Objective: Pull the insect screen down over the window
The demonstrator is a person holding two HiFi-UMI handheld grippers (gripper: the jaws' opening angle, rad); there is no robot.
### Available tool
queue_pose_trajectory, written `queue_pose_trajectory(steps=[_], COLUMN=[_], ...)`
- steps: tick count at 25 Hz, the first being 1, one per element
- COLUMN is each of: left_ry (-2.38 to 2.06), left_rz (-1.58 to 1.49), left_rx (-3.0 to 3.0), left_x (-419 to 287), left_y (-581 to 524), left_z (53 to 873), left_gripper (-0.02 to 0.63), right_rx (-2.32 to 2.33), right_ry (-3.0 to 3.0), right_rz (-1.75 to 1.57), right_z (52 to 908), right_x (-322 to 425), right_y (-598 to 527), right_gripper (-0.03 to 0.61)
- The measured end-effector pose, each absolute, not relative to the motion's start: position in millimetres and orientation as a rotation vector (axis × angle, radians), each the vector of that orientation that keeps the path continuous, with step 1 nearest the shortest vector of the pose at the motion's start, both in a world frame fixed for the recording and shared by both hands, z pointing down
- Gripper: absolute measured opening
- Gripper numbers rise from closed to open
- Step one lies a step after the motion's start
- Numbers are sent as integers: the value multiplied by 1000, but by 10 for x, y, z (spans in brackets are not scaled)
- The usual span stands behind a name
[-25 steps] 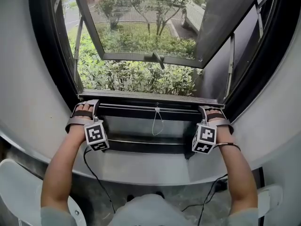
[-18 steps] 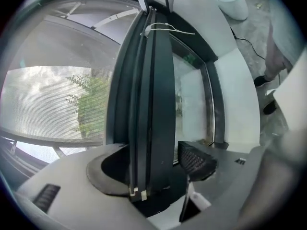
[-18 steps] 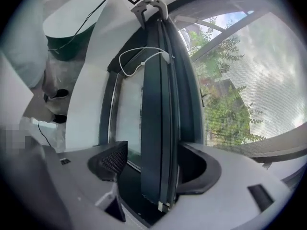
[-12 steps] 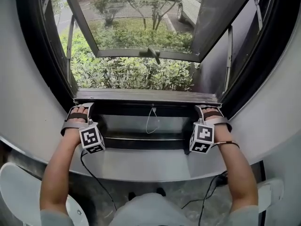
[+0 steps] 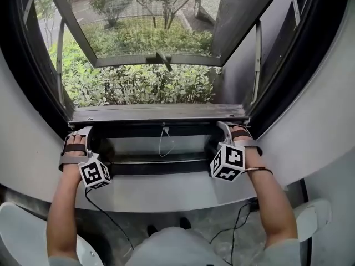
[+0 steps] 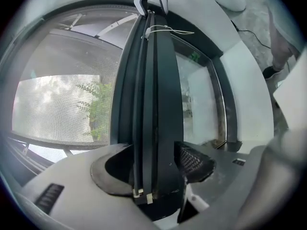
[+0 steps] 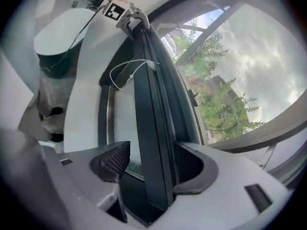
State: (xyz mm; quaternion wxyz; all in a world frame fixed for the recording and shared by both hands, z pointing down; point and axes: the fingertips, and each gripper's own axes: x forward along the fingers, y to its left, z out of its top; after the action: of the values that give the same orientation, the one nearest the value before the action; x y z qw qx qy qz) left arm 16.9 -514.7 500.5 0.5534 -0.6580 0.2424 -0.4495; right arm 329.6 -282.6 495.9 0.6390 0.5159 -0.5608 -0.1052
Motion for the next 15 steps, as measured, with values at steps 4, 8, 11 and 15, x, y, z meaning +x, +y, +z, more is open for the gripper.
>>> queue_pose_trajectory(steps=[4, 8, 11, 15], left_ry=[569, 544, 578, 671], left_rz=[-1089, -1121, -1097, -1040], left_rx=[-1590, -1579, -1551, -1531], left_x=[162, 186, 182, 199], left_y=[-5122, -5136, -5152, -5194], left_z=[5012, 5016, 5017, 5089], left_gripper=[272, 272, 272, 275], right_rx=[1065, 1003, 1027, 1189], right_ry=[-1328, -1142, -1049, -992], right_rz=[-130, -332, -439, -518], right_z=[4881, 4901, 4947, 4955], right_x=[3308, 3420, 3446, 3461], right_y=[-2806, -2876, -2891, -2942], right_gripper=[235, 210, 213, 215])
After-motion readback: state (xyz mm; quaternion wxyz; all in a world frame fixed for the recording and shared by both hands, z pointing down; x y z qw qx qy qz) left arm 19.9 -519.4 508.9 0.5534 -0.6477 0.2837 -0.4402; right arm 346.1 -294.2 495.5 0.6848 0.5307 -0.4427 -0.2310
